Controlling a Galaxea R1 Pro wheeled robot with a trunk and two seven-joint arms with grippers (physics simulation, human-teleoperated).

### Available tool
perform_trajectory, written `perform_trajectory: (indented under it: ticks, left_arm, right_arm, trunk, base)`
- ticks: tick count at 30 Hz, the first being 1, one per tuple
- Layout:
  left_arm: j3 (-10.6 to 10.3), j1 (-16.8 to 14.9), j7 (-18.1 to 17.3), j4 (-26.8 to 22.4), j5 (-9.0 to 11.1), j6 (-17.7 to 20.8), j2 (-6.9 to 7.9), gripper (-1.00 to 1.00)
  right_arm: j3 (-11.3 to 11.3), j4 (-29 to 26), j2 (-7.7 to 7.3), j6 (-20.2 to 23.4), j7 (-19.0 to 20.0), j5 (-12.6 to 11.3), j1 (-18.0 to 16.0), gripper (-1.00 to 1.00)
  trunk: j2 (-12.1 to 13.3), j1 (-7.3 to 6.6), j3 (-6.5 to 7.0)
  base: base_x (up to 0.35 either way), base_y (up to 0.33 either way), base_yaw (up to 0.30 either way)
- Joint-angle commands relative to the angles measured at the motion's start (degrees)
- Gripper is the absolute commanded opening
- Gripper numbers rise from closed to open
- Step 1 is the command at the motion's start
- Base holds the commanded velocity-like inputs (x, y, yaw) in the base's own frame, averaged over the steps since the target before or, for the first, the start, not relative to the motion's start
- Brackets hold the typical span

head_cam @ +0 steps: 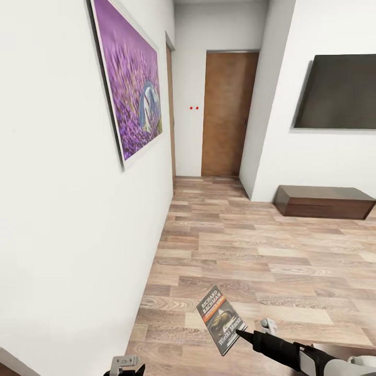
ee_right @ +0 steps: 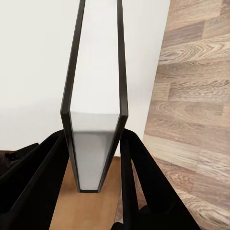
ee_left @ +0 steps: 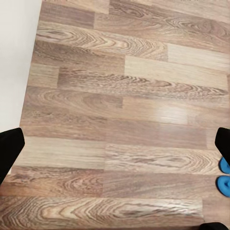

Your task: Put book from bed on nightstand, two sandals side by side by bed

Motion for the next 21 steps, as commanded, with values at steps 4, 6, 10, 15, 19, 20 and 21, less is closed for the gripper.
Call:
perform_trajectory:
  ticks: [4,6,10,15,19,20,21]
  left_arm:
    - [0.48,-0.04,-0.25,0.05,-0.34,-0.16,0.02,1.00]
    - [0.48,-0.04,-0.25,0.07,-0.32,-0.16,0.02,1.00]
    - [0.48,-0.07,-0.25,0.09,-0.34,-0.16,0.01,1.00]
    - [0.41,-0.04,-0.25,0.11,-0.35,-0.16,0.01,1.00]
    - [0.40,-0.05,-0.25,0.11,-0.35,-0.16,0.01,1.00]
    - [0.40,-0.05,-0.25,0.11,-0.35,-0.16,0.01,1.00]
    - [0.39,-0.06,-0.25,0.10,-0.35,-0.16,0.01,1.00]
  right_arm:
    - [0.46,0.17,0.02,0.13,0.29,-0.61,-0.10,-1.00]
    - [0.46,0.21,0.03,0.13,0.29,-0.61,-0.10,-1.00]
    - [0.48,0.19,0.02,0.13,0.29,-0.61,-0.10,-1.00]
    - [0.45,0.17,0.03,0.13,0.29,-0.61,-0.10,-1.00]
    - [0.44,0.16,0.01,0.13,0.29,-0.61,-0.10,-1.00]
    - [0.44,0.19,0.00,0.13,0.29,-0.61,-0.10,-1.00]
    - [0.44,0.18,0.00,0.13,0.29,-0.61,-0.10,-1.00]
  trunk:
    - [-0.09,0.02,-0.10]
    - [-0.09,0.02,-0.10]
    - [-0.09,0.02,-0.10]
    - [-0.09,0.02,-0.10]
    - [-0.09,0.02,-0.10]
    - [-0.09,0.02,-0.10]
    - [-0.09,0.02,-0.10]
  base:
    - [0.016,0.001,0.000]
    - [0.110,0.000,0.000]
    - [0.225,0.021,0.000]
    - [0.157,0.008,0.000]
    - [0.018,0.001,0.000]
    - [0.024,0.000,0.000]
    - [0.077,0.000,0.000]
